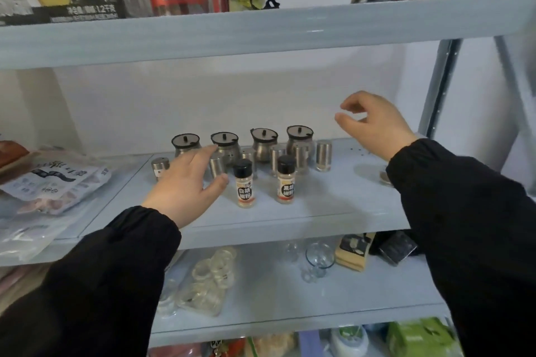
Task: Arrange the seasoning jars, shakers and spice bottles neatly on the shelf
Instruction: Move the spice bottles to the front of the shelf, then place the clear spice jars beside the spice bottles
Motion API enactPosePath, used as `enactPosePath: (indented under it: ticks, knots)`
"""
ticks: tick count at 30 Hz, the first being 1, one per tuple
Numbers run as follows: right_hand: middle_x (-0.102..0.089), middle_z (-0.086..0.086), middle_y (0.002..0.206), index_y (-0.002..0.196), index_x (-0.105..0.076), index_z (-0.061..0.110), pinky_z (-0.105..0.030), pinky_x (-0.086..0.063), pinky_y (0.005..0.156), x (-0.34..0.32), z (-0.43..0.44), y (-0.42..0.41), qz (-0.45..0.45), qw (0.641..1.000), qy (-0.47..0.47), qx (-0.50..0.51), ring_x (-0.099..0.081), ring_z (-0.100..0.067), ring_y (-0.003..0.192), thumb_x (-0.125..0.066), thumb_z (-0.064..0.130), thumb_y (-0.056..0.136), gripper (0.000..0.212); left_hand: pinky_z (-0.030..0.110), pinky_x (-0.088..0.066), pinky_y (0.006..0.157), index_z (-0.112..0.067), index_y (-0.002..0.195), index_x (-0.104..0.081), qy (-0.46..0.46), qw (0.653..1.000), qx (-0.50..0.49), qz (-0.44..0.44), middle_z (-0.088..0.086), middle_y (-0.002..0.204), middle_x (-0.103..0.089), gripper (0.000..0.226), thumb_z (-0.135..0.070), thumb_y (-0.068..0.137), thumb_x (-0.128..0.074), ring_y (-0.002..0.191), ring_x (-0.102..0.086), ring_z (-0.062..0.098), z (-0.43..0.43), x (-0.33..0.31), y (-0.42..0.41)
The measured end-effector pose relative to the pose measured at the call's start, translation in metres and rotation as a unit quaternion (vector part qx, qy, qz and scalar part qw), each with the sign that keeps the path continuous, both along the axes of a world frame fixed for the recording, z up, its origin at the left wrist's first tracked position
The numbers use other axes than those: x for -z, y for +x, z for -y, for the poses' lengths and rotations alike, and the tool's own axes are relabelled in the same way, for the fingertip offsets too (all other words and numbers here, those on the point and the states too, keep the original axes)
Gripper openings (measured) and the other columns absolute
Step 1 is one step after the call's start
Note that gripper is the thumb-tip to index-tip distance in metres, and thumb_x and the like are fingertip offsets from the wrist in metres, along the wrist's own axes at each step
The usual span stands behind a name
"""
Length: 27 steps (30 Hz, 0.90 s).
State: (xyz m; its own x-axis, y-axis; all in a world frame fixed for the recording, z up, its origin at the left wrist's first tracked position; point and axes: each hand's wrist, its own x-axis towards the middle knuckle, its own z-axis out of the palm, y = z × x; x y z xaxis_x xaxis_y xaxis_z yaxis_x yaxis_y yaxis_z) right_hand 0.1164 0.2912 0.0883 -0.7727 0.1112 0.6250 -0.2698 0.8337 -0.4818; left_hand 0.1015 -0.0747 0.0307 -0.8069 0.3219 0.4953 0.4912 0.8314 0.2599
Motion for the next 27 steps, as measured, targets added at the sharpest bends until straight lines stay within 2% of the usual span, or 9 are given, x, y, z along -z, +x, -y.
enactPosePath:
  ticks: [3, 5, 7, 10, 12, 14, 17, 22, 27]
  knots:
    - [-0.061, 0.000, 0.117, 0.116, -0.060, 0.024, -0.039, -0.048, 0.093, 0.018, -0.065, 0.013, 0.028, 0.998, -0.006, 0.063, -0.057, -0.017, 0.107, -0.058, 0.040, 0.089, 0.031, 0.036, -0.027, 0.109, -0.029, 0.149, -0.026, 0.004, 1.000, 0.004, -0.009, 0.002, 0.153, -0.036, 0.066, -0.058, 0.092, -0.044, 0.140, -0.027, 0.018, -0.027, -0.005, -0.004]
    - [-0.060, 0.000, 0.121, 0.118, -0.059, 0.029, -0.035, -0.046, 0.089, 0.031, -0.103, 0.020, 0.060, 0.994, -0.010, 0.091, -0.057, -0.018, 0.106, -0.057, 0.041, 0.088, 0.033, 0.035, -0.027, 0.108, -0.030, 0.149, -0.026, 0.007, 1.000, 0.011, -0.017, 0.003, 0.151, -0.037, 0.066, -0.057, 0.092, -0.044, 0.140, -0.028, 0.019, -0.044, -0.007, -0.005]
    - [-0.058, -0.001, 0.127, 0.122, -0.058, 0.034, -0.030, -0.041, 0.088, 0.043, -0.129, 0.024, 0.118, 0.989, 0.003, 0.093, -0.055, -0.018, 0.108, -0.057, 0.043, 0.088, 0.035, 0.036, -0.029, 0.107, -0.032, 0.148, -0.027, 0.018, 1.000, 0.013, -0.017, 0.003, 0.150, -0.038, 0.064, -0.057, 0.091, -0.045, 0.138, -0.030, 0.019, -0.060, -0.008, -0.005]
    - [-0.057, 0.003, 0.130, 0.120, -0.060, 0.039, -0.035, -0.042, 0.098, 0.056, -0.144, 0.026, 0.203, 0.975, 0.053, 0.072, -0.054, -0.017, 0.114, -0.057, 0.054, 0.084, 0.039, 0.038, -0.032, 0.107, -0.037, 0.147, -0.026, 0.029, 0.999, 0.011, -0.013, 0.000, 0.150, -0.037, 0.062, -0.057, 0.092, -0.045, 0.137, -0.030, 0.018, -0.078, -0.004, -0.002]
    - [-0.059, 0.005, 0.122, 0.111, -0.064, 0.037, -0.033, -0.043, 0.090, 0.062, -0.144, 0.023, 0.229, 0.968, 0.079, 0.066, -0.055, -0.013, 0.104, -0.059, 0.056, 0.082, 0.035, 0.039, -0.031, 0.108, -0.037, 0.147, -0.024, 0.022, 1.000, 0.008, -0.014, -0.001, 0.152, -0.035, 0.062, -0.058, 0.092, -0.044, 0.140, -0.028, 0.018, -0.086, -0.001, 0.001]
    - [-0.059, 0.005, 0.116, 0.106, -0.067, 0.031, -0.027, -0.035, 0.079, 0.067, -0.142, 0.019, 0.220, 0.969, 0.089, 0.069, -0.050, -0.011, 0.093, -0.064, 0.047, 0.083, 0.028, 0.041, -0.033, 0.106, -0.039, 0.147, -0.022, 0.013, 1.000, -0.005, -0.006, -0.001, 0.153, -0.034, 0.063, -0.060, 0.092, -0.043, 0.141, -0.026, 0.018, -0.091, 0.003, 0.005]
    - [-0.050, 0.005, 0.108, 0.100, -0.063, 0.024, -0.024, -0.030, 0.078, 0.074, -0.136, 0.014, 0.188, 0.976, 0.084, 0.064, -0.047, -0.012, 0.093, -0.071, 0.042, 0.081, 0.027, 0.041, -0.033, 0.107, -0.038, 0.148, -0.023, 0.014, 1.000, -0.016, -0.001, -0.001, 0.153, -0.035, 0.064, -0.061, 0.091, -0.042, 0.141, -0.027, 0.018, -0.093, 0.003, 0.008]
    - [-0.048, 0.000, 0.106, 0.091, -0.057, 0.021, -0.030, -0.038, 0.077, 0.083, -0.112, 0.007, 0.171, 0.983, 0.048, 0.036, -0.052, -0.020, 0.091, -0.076, 0.040, 0.077, 0.030, 0.042, -0.033, 0.109, -0.037, 0.147, -0.023, 0.011, 1.000, -0.009, 0.003, 0.001, 0.152, -0.036, 0.064, -0.061, 0.092, -0.041, 0.140, -0.028, 0.019, -0.092, -0.002, 0.014]
    - [-0.048, 0.004, 0.104, 0.091, -0.054, 0.027, -0.031, -0.045, 0.078, 0.088, -0.071, 0.002, 0.151, 0.985, 0.077, -0.027, -0.052, -0.015, 0.081, -0.074, 0.034, 0.076, 0.026, 0.042, -0.032, 0.110, -0.038, 0.148, -0.021, 0.002, 1.000, -0.013, 0.005, 0.001, 0.152, -0.036, 0.065, -0.062, 0.091, -0.041, 0.141, -0.027, 0.020, -0.090, -0.005, 0.017]
